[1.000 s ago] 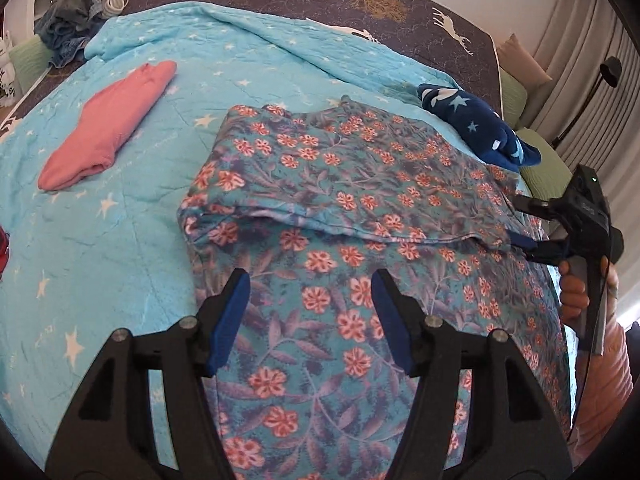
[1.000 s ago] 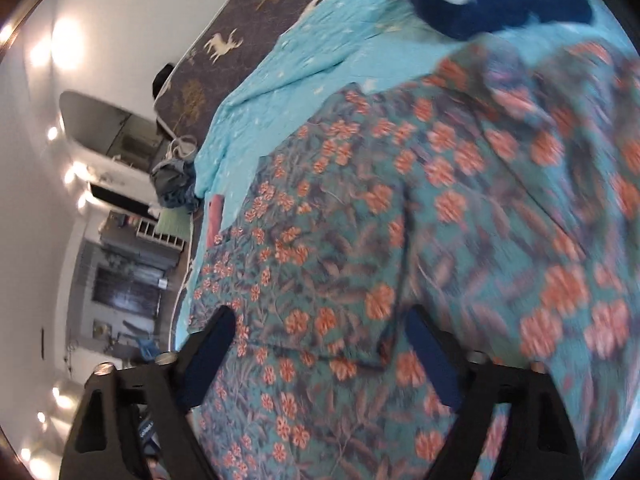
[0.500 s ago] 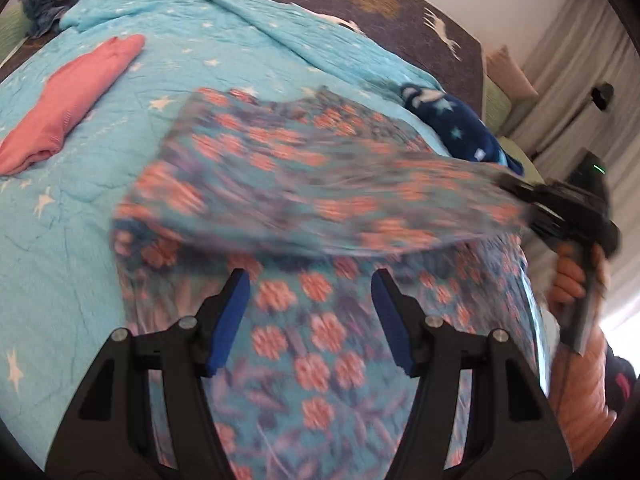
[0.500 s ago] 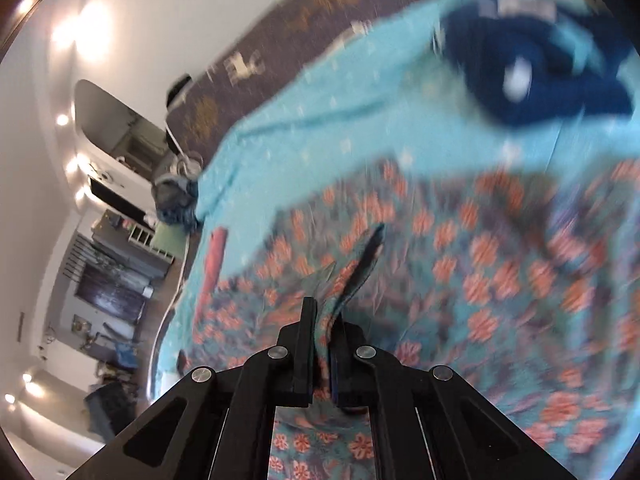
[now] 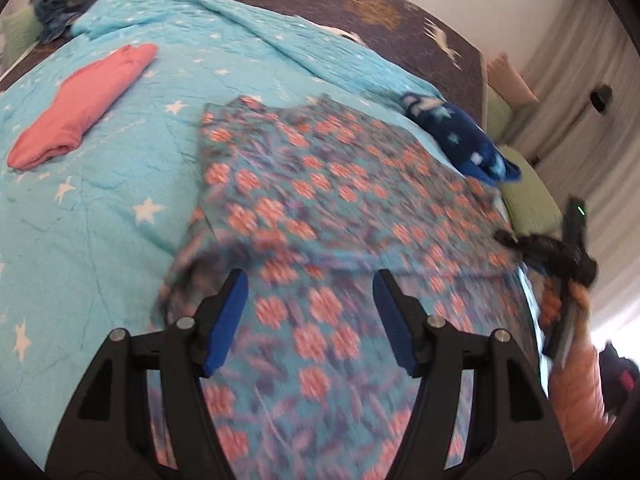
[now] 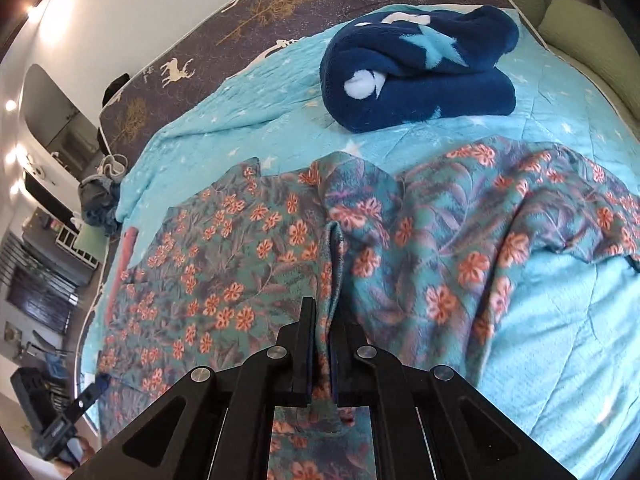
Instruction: Fold small clothes
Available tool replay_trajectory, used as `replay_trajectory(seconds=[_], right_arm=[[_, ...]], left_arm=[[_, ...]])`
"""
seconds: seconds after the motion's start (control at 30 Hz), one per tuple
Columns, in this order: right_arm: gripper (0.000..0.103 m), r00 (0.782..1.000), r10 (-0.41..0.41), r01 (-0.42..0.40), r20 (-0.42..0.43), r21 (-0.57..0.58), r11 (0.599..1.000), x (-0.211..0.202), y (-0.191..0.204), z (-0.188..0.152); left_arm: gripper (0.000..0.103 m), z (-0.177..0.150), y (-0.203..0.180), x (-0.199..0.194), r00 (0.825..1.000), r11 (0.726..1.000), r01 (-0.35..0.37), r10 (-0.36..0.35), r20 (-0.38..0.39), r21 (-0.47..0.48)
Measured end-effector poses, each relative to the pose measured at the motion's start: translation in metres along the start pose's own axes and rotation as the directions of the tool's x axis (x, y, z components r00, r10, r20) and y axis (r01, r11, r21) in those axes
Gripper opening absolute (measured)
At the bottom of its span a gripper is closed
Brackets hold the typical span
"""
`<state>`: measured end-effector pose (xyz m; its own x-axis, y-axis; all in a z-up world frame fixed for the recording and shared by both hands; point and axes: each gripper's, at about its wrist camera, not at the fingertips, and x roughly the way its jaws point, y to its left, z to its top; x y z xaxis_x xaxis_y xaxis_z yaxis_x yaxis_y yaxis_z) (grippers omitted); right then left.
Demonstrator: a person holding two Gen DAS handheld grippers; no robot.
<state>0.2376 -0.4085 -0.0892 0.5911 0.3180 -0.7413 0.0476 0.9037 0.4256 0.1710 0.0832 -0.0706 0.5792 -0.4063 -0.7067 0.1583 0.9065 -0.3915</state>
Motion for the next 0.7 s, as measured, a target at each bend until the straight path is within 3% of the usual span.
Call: replay_trajectory(seconds=[0.13, 0.2, 0.33, 0.47, 0.57, 0.63, 0.67, 0.7], right_arm=[[0.005, 0.999, -0.029, 0.029, 0.023, -0.006, 1.000, -0.010, -0.003, -0.002], [0.005, 0.999, -0.023, 0.022, 0.046, 0.004, 1.000, -0.019, -0.007, -0.003], [0.007, 0.999, -0.021, 0.021, 0.047, 0.019, 1.000, -0.025, -0.014, -0.002], [0.009, 1.000, -0.006, 0.005, 0.028, 0.032, 0.999, -0.023, -0.017, -0.006], [0.023, 1.000, 0.024, -0.024, 0.010, 0.040, 0.999, -0.021, -0.018, -0.007], [0.036, 0.999, 0.043, -0.043, 0.005, 0.046, 0.998, -0.017, -0.016, -0.005], [0.038, 0.999, 0.050, -0.050, 0.003, 0.045, 0.998, -0.015, -0.015, -0.004], [0.042, 0.998, 0.056, -0.056, 0.001, 0.040, 0.998, -0.013, -0.014, -0.002]], left_arm=[[0.067, 0.001, -0.009, -0.025, 0.997, 0.996, 0.070, -0.072, 0.023, 0.057], [0.080, 0.014, -0.007, -0.034, 0.995, 0.996, 0.072, -0.075, 0.067, 0.043], [0.083, 0.059, 0.015, -0.013, 0.986, 0.992, -0.124, 0.119, 0.119, 0.029], [0.082, 0.099, 0.060, 0.044, 0.981, 0.981, -0.191, 0.191, -0.002, -0.019], [0.081, 0.116, 0.082, 0.080, 0.987, 0.985, -0.148, 0.142, -0.081, -0.083], [0.079, 0.119, 0.086, 0.089, 0.987, 0.981, -0.154, 0.148, -0.060, -0.115], [0.070, 0.124, 0.083, 0.090, 0.989, 0.983, -0.145, 0.142, -0.027, -0.110], [0.040, 0.126, 0.080, 0.091, 0.991, 0.986, -0.130, 0.128, -0.027, -0.107]])
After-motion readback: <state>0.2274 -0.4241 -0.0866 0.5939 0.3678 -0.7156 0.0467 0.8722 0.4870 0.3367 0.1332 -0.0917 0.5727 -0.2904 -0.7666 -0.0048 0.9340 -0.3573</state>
